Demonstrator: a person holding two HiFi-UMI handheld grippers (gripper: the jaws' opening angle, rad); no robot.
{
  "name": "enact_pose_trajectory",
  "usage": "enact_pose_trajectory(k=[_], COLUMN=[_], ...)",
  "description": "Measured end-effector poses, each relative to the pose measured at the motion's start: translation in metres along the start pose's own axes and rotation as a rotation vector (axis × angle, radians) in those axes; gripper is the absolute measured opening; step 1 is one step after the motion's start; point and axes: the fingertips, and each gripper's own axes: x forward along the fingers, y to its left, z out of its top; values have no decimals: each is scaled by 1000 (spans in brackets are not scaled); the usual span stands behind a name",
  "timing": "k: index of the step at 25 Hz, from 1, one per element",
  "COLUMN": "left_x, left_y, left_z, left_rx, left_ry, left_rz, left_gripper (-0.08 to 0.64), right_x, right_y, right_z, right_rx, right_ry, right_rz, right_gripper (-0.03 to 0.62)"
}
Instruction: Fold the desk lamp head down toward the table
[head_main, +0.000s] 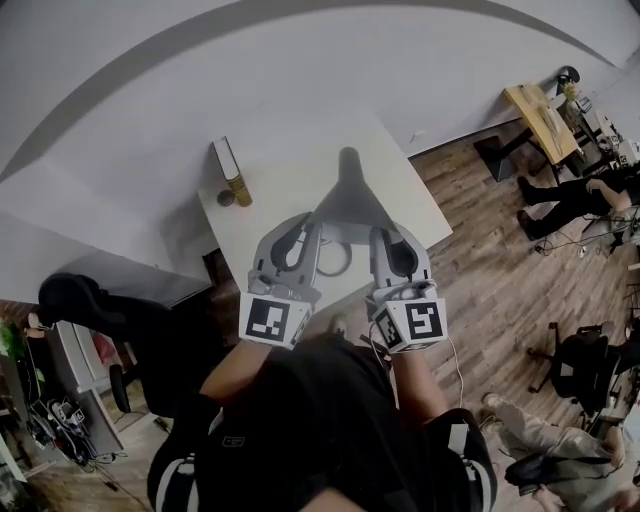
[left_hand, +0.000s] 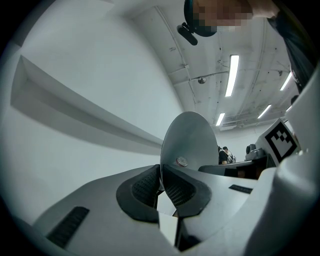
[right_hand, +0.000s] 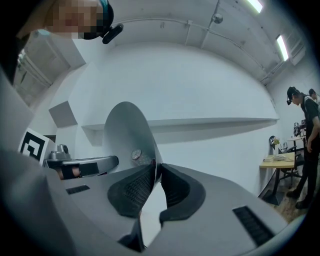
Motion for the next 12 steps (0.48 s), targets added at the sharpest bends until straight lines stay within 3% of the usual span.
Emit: enact_pose_trajectory(k=[12], left_x=[-11], left_y=[-1], left_z=[-23], left_rx=[10], left_ry=[19], left_rz=[3], left_gripper=[37], right_x=[-5], right_y=[2], right_z=[-25], right_rx=[-12], right_ry=[7], right_rz=[14], right_gripper=[44])
